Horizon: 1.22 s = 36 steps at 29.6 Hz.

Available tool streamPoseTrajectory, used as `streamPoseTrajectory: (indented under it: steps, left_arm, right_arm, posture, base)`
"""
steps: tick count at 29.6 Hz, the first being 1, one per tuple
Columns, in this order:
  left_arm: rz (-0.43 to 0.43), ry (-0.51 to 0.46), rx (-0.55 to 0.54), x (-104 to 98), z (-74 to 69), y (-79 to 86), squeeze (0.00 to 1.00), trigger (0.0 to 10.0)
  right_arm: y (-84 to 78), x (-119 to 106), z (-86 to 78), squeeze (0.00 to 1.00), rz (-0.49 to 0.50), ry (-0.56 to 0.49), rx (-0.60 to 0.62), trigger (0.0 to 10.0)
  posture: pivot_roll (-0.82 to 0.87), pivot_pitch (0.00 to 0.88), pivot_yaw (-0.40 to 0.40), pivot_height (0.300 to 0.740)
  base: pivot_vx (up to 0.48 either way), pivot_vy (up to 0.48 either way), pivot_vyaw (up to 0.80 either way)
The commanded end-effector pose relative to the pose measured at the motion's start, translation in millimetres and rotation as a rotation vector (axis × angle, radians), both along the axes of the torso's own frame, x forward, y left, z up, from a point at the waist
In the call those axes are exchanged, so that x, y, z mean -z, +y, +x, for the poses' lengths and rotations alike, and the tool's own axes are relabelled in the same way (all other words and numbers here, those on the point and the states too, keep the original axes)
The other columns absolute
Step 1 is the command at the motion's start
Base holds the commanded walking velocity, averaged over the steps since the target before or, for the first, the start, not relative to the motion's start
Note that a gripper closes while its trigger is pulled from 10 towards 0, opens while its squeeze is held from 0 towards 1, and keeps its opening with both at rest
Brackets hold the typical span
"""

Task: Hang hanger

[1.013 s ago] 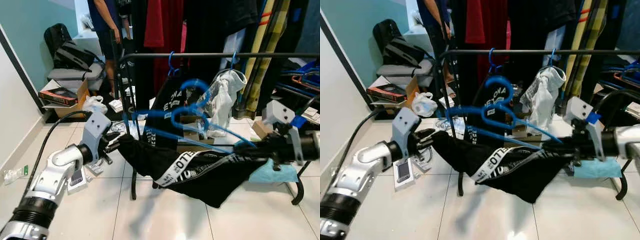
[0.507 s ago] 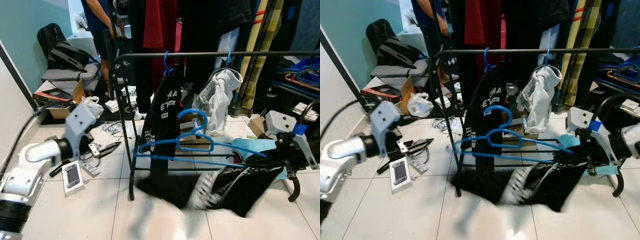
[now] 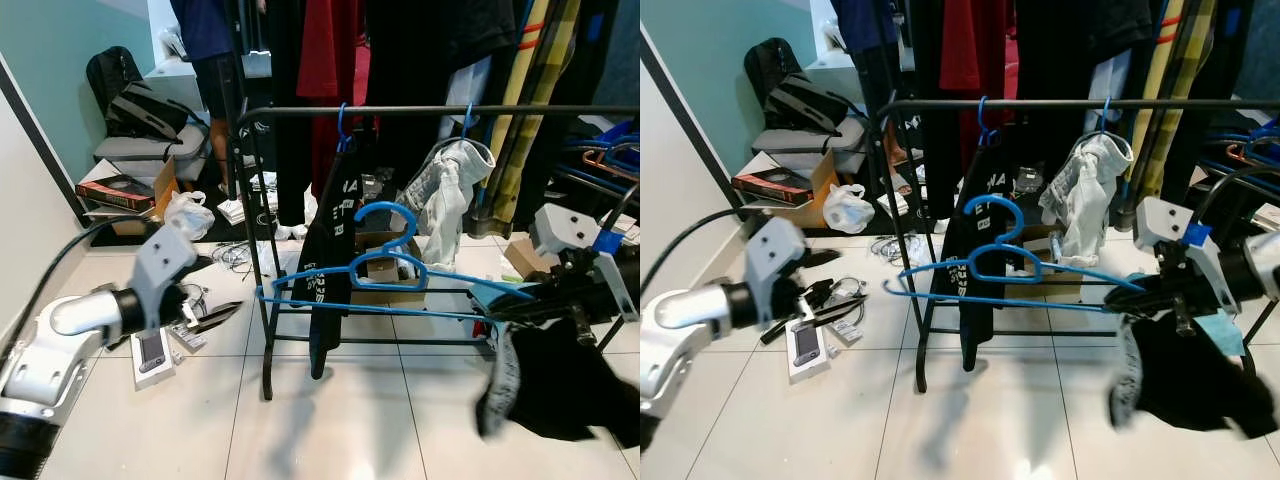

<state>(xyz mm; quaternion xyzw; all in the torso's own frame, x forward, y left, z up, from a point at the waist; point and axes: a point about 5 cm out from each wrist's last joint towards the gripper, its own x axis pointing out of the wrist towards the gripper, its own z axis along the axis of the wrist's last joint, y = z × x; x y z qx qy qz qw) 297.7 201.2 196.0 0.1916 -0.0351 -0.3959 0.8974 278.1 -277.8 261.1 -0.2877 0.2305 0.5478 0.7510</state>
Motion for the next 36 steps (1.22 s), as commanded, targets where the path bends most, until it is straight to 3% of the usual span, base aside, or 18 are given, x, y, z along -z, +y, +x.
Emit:
streamPoseTrajectory:
  steps: [1, 2, 3, 4, 5, 6, 7, 8, 10, 15, 20, 23, 36]
  left_arm:
    - [-0.023, -0.009, -0.009, -4.4, 0.1, 2.5, 1.0, 10.0]
    - [-0.079, -0.037, 0.019, -12.9, -0.3, -2.8, 0.6, 10.0]
    - [-0.138, -0.055, 0.09, -22.3, -5.4, -9.6, 0.0, 10.0]
    - [-0.138, -0.055, 0.09, -22.3, -5.4, -9.6, 0.0, 10.0]
    - [-0.197, -0.06, 0.174, -31.4, -12.6, -16.1, 0.0, 10.0]
    - [-0.197, -0.06, 0.174, -31.4, -12.6, -16.1, 0.0, 10.0]
    - [-0.237, -0.057, 0.255, -37.5, -20.1, -21.6, 0.0, 10.0]
    - [-0.237, -0.057, 0.255, -37.5, -20.1, -21.6, 0.0, 10.0]
    - [-0.273, -0.032, 0.366, -41.8, -31.6, -28.7, 0.0, 10.0]
    - [-0.292, 0.037, 0.452, -34.2, -39.2, -46.9, 0.0, 10.0]
    - [-0.296, 0.1, 0.453, -21.4, -37.1, -69.9, 0.0, 10.0]
    - [-0.291, 0.109, 0.424, -17.8, -32.7, -74.3, 0.0, 10.0]
    - [-0.249, 0.14, 0.355, -9.9, -25.7, -77.7, 0.0, 10.0]
  right_arm:
    - [3.9, -2.0, 0.6, 0.0, 0.003, -0.012, -0.032, 0.0]
    - [2.0, 2.6, 1.2, 0.0, -0.055, -0.011, -0.033, 0.0]
    - [0.8, 6.3, 1.9, 0.0, -0.098, -0.009, -0.034, 0.0]
    - [0.8, 6.3, 1.9, 0.0, -0.098, -0.009, -0.034, 0.0]
    - [0.0, 8.4, 3.1, 0.0, -0.136, -0.013, -0.037, 0.0]
    - [0.0, 8.4, 3.1, 0.0, -0.136, -0.013, -0.037, 0.0]
    - [0.2, 9.0, 4.6, 0.0, -0.159, -0.018, -0.041, 0.0]
    - [0.2, 9.0, 4.6, 0.0, -0.159, -0.018, -0.041, 0.0]
    - [2.0, 7.5, 6.7, 0.0, -0.184, -0.027, -0.057, 0.0]
    - [11.8, 6.2, 10.7, 0.0, -0.197, -0.039, -0.103, 0.0]
    - [30.1, 3.0, 13.9, 0.0, -0.167, -0.059, -0.178, 0.0]
    - [37.1, 1.5, 14.3, 0.0, -0.151, -0.062, -0.209, 0.0]
    - [54.8, 3.5, 16.2, 0.0, -0.121, -0.069, -0.276, 0.0]
  posture:
    - [-0.13, 0.0, 0.026, 0.74]
    - [-0.14, 0.0, 0.028, 0.74]
    - [-0.13, 0.0, 0.029, 0.74]
    - [-0.13, 0.0, 0.029, 0.74]
    - [-0.13, 0.0, 0.029, 0.74]
    - [-0.13, 0.0, 0.029, 0.74]
    - [-0.13, 0.0, 0.03, 0.74]
    - [-0.13, 0.0, 0.03, 0.74]
    - [-0.13, 0.0, 0.03, 0.74]
    - [-0.13, 0.0, 0.031, 0.74]
    - [-0.13, 0.0, 0.034, 0.74]
    - [-0.13, 0.0, 0.034, 0.74]
    - [-0.12, 0.0, 0.031, 0.74]
  base:
    - [0.0, 0.0, 0.0]
    - [0.0, 0.0, 0.0]
    - [0.0, 0.0, 0.0]
    - [0.0, 0.0, 0.0]
    - [0.0, 0.0, 0.0]
    - [0.0, 0.0, 0.0]
    - [0.0, 0.0, 0.0]
    - [0.0, 0.0, 0.0]
    - [0.0, 0.0, 0.0]
    - [0.0, 0.0, 0.0]
    - [0.0, 0.0, 0.0]
    - [0.0, 0.0, 0.0]
    - [0.0, 0.0, 0.0]
